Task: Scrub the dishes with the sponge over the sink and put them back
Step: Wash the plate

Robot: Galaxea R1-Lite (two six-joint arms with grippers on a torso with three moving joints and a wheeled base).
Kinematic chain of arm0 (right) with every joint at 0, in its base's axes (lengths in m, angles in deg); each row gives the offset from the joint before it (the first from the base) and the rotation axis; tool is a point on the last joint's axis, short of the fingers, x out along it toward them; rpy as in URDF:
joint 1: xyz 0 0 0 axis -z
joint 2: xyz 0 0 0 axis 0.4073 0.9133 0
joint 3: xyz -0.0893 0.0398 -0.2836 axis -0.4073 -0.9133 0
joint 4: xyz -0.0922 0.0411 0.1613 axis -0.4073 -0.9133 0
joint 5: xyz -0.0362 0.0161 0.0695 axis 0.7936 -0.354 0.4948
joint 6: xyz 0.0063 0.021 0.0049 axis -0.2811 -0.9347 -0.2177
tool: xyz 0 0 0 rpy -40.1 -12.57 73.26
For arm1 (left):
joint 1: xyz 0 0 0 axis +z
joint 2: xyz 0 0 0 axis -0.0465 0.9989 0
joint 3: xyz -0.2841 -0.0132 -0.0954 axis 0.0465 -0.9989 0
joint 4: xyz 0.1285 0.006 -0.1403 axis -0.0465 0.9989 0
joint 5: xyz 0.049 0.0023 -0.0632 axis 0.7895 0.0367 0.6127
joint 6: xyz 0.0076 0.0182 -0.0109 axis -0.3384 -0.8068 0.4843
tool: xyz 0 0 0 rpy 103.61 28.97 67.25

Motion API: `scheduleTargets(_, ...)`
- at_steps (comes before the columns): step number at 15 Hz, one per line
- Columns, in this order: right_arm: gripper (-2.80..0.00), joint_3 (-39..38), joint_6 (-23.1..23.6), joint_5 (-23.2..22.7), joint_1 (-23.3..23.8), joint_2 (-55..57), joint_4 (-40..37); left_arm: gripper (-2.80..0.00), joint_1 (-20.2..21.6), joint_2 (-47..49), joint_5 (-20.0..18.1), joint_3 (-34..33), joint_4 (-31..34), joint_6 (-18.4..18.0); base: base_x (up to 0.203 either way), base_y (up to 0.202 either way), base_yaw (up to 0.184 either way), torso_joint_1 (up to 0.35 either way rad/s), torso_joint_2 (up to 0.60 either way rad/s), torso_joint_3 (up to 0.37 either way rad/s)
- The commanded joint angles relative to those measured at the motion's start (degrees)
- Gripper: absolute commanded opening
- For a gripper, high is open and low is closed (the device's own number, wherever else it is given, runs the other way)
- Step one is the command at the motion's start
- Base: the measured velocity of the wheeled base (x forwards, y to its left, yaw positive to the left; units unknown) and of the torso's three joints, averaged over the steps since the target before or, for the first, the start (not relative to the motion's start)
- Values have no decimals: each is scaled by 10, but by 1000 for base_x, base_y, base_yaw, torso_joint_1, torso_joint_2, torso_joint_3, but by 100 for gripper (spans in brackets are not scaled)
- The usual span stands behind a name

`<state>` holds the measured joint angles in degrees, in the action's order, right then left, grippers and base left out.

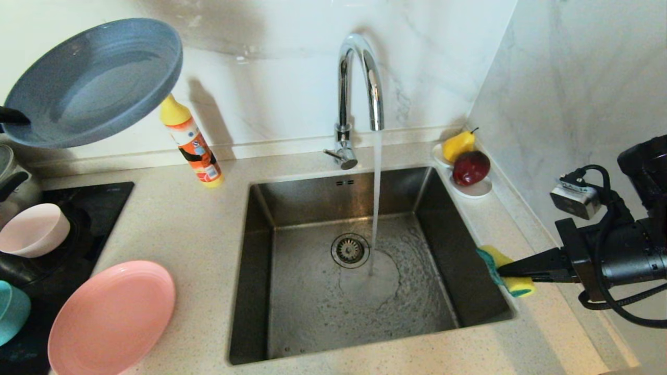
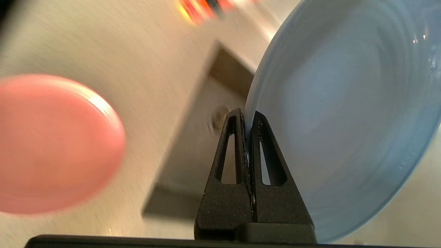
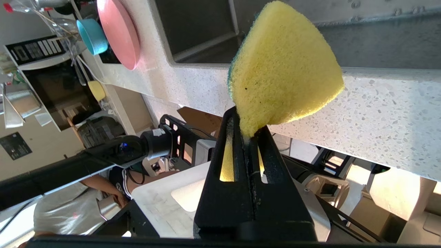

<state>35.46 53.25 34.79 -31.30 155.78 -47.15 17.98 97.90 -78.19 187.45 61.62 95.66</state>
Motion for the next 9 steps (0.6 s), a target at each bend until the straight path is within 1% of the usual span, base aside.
scheduleTargets(1,-280,1,-1,-3,0,-13,-2,-280,-95,1,35,-2,12,-6,0,0,0,0,0,0)
scheduleTargets(2,-280,1,-1,-3,0,-19,-2,-280,-141,16,74,-4,14,-10,0,0,0,0,0,0)
scheduleTargets(3,-280,1,-1,-3,0,-20,-2,-280,-173,30,110,-6,15,-12,0,0,0,0,0,0)
scheduleTargets(5,-280,-6,0,-3,4,-21,-1,-280,-260,56,176,-18,14,-13,0,0,0,0,0,0)
scheduleTargets(6,-280,-10,0,-3,4,-22,1,-280,-293,68,202,-28,13,-12,0,0,0,0,0,0)
scheduleTargets(7,-280,-13,0,-3,4,-22,1,-280,-324,86,222,-45,11,-10,0,0,0,0,0,0)
scheduleTargets(8,-280,-13,-1,-5,4,-24,1,-280,-344,102,235,-62,7,-5,0,0,0,0,0,0)
scheduleTargets(9,-280,-11,-2,-9,4,-32,-1,-280,-360,120,240,-78,-11,6,0,0,0,0,0,0)
